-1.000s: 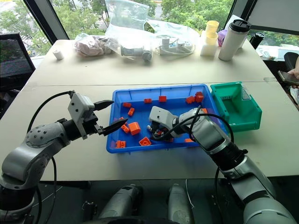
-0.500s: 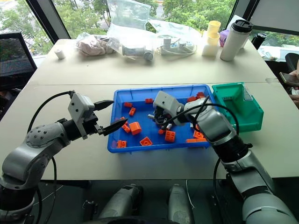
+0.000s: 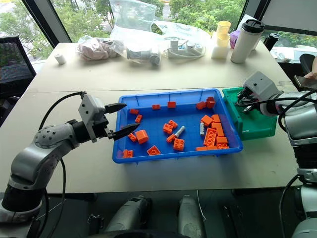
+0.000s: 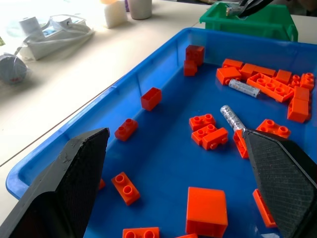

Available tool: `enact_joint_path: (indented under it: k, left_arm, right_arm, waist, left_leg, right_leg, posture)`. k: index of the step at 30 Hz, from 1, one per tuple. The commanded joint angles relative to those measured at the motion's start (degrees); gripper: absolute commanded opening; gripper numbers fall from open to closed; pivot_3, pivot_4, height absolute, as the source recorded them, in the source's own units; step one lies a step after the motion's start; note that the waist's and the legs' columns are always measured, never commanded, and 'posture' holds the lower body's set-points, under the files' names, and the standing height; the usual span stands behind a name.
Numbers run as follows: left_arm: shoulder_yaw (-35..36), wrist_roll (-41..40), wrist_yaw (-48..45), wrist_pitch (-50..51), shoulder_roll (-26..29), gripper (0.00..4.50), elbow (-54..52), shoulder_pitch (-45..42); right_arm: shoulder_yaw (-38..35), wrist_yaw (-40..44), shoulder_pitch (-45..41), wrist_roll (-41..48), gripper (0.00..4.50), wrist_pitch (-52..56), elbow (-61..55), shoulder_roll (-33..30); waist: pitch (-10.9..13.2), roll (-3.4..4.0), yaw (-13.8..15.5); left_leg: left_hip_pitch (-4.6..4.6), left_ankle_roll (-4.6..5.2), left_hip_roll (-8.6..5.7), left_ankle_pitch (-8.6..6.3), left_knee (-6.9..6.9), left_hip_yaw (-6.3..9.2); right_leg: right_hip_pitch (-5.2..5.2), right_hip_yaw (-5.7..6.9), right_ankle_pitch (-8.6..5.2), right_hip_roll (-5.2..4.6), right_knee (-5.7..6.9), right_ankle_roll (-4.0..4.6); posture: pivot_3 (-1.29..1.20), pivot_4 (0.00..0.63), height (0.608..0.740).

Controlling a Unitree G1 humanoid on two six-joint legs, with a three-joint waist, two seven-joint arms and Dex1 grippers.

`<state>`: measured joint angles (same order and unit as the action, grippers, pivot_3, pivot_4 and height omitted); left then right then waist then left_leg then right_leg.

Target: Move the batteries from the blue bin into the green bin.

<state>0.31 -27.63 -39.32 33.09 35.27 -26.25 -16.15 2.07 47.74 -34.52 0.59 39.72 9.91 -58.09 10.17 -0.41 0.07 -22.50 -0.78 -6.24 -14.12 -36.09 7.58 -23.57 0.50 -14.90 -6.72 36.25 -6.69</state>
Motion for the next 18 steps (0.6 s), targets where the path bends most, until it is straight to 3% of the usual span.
enact_joint_path:
  k: [1,2,10,14,18]
  left_arm:
    - [-0.6,0.5,-0.9,-1.6,-0.2,4.50,-0.4,-0.7]
    - [-0.5,0.5,-0.9,-1.6,-0.2,4.50,-0.4,-0.6]
    - [0.0,0.9,-0.8,-1.3,-0.1,4.50,-0.8,-0.2]
    - [0.3,0.8,-0.7,-1.2,0.0,4.50,-0.9,-0.2]
    - [0.3,0.8,-0.4,-1.1,-0.2,4.50,-1.0,-0.4]
  right_arm:
    - [-1.9,-0.3,-1.2,0.2,0.04,-2.0,1.2,-0.2]
    - [-1.9,-0.3,-1.3,0.2,0.04,-2.2,1.6,-0.2]
    - [-2.7,1.3,-6.6,1.7,3.99,-0.3,-1.7,-1.0]
    - [-2.3,3.2,-9.7,4.3,3.99,4.1,-6.4,0.3]
    - [1.3,7.5,-7.3,11.2,3.99,10.0,-19.1,5.1]
  waist:
    - [0.0,0.04,-0.2]
    - [0.0,0.04,-0.2]
    - [0.1,0.14,-0.5]
    - [0.1,0.14,-0.6]
    - [0.1,0.13,-0.7]
  left_leg:
    - [0.00,0.00,0.00,0.00,0.00,-0.02]
    - [0.00,0.00,0.00,0.00,0.00,-0.02]
    - [0.00,0.00,-0.01,0.00,-0.02,-0.02]
    - [0.00,0.00,0.01,0.00,0.01,0.00]
    - [-0.01,0.02,0.01,-0.02,-0.01,0.01]
  right_leg:
    - [0.00,-0.02,0.02,0.00,0.00,-0.03]
    - [0.00,-0.04,0.02,0.00,0.00,-0.04]
    - [0.00,-0.07,0.03,0.00,0.00,-0.06]
    - [-0.02,-0.07,0.03,0.01,0.00,-0.06]
    - [-0.01,-0.07,0.04,-0.01,0.00,-0.07]
  posture:
    - [0.00,0.150,0.740]
    - [0.00,0.150,0.740]
    - [0.00,0.150,0.740]
    - [0.00,0.150,0.740]
    - [0.00,0.150,0.740]
